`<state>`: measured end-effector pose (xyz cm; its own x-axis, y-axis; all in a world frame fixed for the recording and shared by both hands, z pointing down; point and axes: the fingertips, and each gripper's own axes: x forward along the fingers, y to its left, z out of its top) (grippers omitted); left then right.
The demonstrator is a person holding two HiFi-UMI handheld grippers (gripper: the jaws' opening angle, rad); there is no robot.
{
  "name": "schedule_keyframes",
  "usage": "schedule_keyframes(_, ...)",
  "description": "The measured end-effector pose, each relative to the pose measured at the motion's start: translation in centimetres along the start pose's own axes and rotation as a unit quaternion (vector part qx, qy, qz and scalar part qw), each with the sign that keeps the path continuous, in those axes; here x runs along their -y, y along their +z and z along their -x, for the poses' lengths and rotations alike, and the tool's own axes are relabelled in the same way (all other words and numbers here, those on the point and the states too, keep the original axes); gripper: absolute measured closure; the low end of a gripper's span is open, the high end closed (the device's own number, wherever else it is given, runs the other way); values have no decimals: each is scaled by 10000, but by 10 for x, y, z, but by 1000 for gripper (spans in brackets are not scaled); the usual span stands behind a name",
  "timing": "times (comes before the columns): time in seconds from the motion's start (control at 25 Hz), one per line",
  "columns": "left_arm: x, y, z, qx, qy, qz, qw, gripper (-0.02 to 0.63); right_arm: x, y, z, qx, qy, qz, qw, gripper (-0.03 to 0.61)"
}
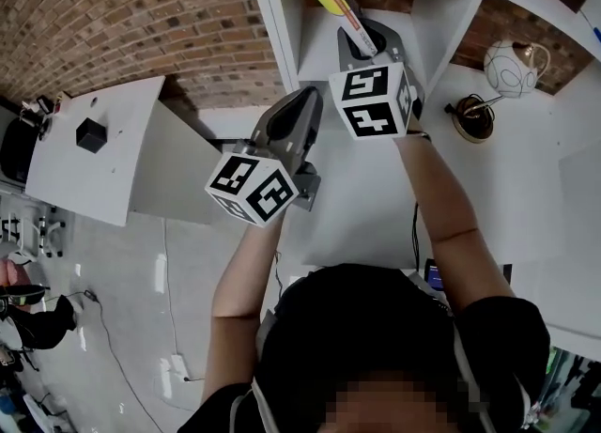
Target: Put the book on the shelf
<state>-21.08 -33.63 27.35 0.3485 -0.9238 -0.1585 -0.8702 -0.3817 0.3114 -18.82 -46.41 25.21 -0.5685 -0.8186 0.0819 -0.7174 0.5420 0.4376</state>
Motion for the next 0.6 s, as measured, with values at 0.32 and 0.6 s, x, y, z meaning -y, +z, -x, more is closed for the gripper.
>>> schedule_keyframes(0.32,-11,5,22,110,268,-20,9996,620,1,-3,-33,-217,-45,-88,9997,502)
schedule_keyframes(0.6,-21,8,44,188,557,-40,9983,620,3,-5,-57,-457,-9,-168,9988,494)
